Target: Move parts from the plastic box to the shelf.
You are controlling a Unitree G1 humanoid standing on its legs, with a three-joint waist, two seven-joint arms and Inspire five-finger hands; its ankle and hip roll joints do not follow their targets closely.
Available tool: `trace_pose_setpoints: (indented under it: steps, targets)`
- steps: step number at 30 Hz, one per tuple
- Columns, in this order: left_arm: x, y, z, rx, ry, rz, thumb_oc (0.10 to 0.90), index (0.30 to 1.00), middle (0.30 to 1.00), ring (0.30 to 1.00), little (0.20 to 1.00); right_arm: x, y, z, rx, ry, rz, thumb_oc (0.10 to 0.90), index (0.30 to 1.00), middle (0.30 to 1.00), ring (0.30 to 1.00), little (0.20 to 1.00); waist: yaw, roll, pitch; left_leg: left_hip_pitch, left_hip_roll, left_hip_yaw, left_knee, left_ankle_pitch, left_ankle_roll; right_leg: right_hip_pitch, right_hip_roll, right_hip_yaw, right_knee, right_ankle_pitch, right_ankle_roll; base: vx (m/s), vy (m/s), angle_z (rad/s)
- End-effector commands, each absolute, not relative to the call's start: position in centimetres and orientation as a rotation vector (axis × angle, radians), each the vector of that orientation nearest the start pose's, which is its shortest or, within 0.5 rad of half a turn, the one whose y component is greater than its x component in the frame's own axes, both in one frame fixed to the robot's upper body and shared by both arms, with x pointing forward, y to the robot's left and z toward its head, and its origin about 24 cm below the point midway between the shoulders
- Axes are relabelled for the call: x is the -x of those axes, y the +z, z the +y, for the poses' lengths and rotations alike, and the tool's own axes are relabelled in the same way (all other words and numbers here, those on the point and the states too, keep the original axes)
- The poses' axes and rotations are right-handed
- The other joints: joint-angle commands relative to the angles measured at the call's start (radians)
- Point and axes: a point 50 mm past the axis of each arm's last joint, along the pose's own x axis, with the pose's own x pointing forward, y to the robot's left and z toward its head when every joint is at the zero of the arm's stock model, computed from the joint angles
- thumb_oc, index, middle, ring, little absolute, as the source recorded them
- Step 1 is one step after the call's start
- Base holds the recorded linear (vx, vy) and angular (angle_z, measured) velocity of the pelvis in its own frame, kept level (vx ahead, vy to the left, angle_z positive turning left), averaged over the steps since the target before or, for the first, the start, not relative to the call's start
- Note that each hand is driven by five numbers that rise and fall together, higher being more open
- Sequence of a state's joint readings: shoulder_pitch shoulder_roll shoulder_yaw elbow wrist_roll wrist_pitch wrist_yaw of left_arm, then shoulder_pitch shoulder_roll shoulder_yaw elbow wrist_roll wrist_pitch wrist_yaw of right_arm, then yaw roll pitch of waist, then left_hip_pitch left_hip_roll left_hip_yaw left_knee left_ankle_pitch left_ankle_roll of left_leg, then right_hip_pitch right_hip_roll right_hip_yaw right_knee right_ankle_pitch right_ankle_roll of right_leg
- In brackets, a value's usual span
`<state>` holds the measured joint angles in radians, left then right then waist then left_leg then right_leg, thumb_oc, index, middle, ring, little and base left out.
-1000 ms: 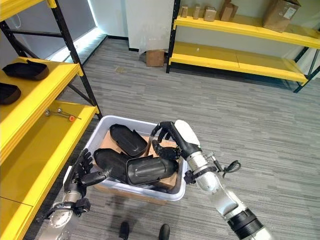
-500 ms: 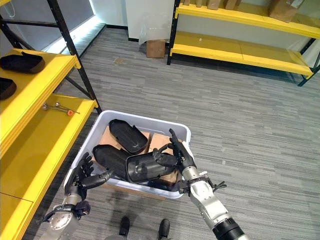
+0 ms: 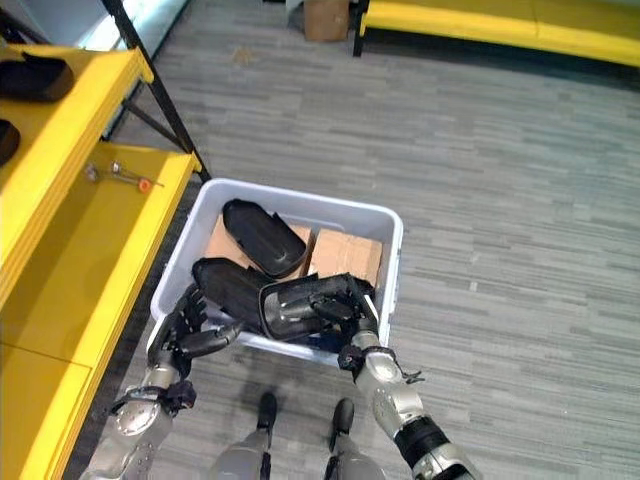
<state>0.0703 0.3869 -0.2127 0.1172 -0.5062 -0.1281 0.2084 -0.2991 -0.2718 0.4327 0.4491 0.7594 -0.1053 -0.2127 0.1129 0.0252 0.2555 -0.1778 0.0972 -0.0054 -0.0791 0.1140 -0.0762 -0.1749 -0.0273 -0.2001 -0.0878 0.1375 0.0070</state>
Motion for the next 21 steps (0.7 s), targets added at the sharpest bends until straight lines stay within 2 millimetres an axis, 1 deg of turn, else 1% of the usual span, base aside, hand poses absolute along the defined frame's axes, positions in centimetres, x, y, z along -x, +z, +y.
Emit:
trace_pose_setpoints:
  steps: [1,2,10,15,17,18,19,20,21]
  targets:
    - [-24.6,4.4,20.4,0.072,0.064,-0.031,0.9,1.0,1.0,1.0,1.0,-31.4,5.2,-10.0,-0.427,0.142,0.06,0.9,1.0,1.0,1.0,1.0,0.008,-0.062,-0.03,0.008,0.025,0.04,-0.008,-0.002,-0.006,0.016,-0.126,0.035,0.003,-0.01,0.115,-0.04,0.02,0.03]
    - [-25.0,4.8,19.9,0.081,0.056,-0.046,0.9,1.0,1.0,1.0,1.0,-31.7,4.4,-9.2,-0.477,0.114,0.115,0.9,1.0,1.0,1.0,1.0,0.018,-0.063,-0.001,-0.012,0.021,0.042,-0.008,0.002,-0.004,-0.005,-0.128,0.035,0.004,-0.004,0.117,-0.03,0.015,0.03]
    - [-25.1,4.8,20.0,0.082,0.078,-0.048,0.9,1.0,1.0,1.0,1.0,-31.3,3.9,-9.3,-0.479,0.106,0.132,0.9,1.0,1.0,1.0,1.0,0.015,-0.067,0.019,-0.023,0.019,0.044,-0.008,0.002,-0.001,-0.017,-0.13,0.036,0.005,-0.001,0.118,0.0,0.002,0.0]
    - [-25.2,5.1,19.8,0.085,0.072,-0.058,0.9,1.0,1.0,1.0,1.0,-31.2,3.1,-9.3,-0.48,0.088,0.165,0.9,1.0,1.0,1.0,1.0,0.012,-0.069,0.034,-0.031,0.018,0.047,-0.008,0.0,0.0,-0.029,-0.13,0.042,0.003,0.002,0.119,0.0,0.001,-0.01]
    - [-25.3,5.2,19.5,0.096,0.062,-0.064,0.9,1.0,1.0,1.0,1.0,-32.0,3.1,-9.4,-0.427,0.081,0.178,0.9,1.0,1.0,1.0,1.0,0.018,-0.066,0.044,-0.04,0.017,0.045,-0.008,0.002,0.0,-0.038,-0.131,0.041,0.003,0.005,0.12,-0.01,0.002,-0.02]
    - [-25.4,5.4,19.4,0.1,0.054,-0.072,0.9,1.0,1.0,1.0,1.0,-32.8,3.3,-9.7,-0.387,0.062,0.177,0.9,1.0,1.0,1.0,1.0,0.025,-0.062,0.049,-0.048,0.016,0.041,-0.008,0.004,0.0,-0.044,-0.132,0.04,0.003,0.006,0.12,-0.03,-0.005,0.0]
    - [-25.4,5.6,19.2,0.107,0.045,-0.081,0.9,1.0,1.0,1.0,1.0,-33.7,3.6,-10.2,-0.332,0.042,0.178,0.9,1.0,1.0,1.0,1.0,0.034,-0.059,0.055,-0.057,0.013,0.038,-0.008,0.006,0.0,-0.049,-0.132,0.038,0.002,0.007,0.12,-0.03,-0.006,0.02]
    - [-25.5,5.7,19.1,0.113,0.04,-0.086,0.9,1.0,1.0,1.0,1.0,-34.2,3.8,-10.6,-0.31,0.023,0.18,0.9,1.0,1.0,1.0,1.0,0.039,-0.057,0.057,-0.062,0.012,0.036,-0.008,0.007,0.0,-0.052,-0.132,0.037,0.001,0.008,0.12,0.0,0.0,0.0]
    - [-25.5,5.8,19.0,0.122,0.032,-0.093,0.9,1.0,1.0,1.0,1.0,-35.1,4.1,-11.5,-0.283,-0.018,0.18,0.9,1.0,1.0,1.0,1.0,0.048,-0.052,0.061,-0.07,0.011,0.033,-0.008,0.009,-0.001,-0.057,-0.133,0.033,0.001,0.009,0.121,-0.01,0.003,0.05]
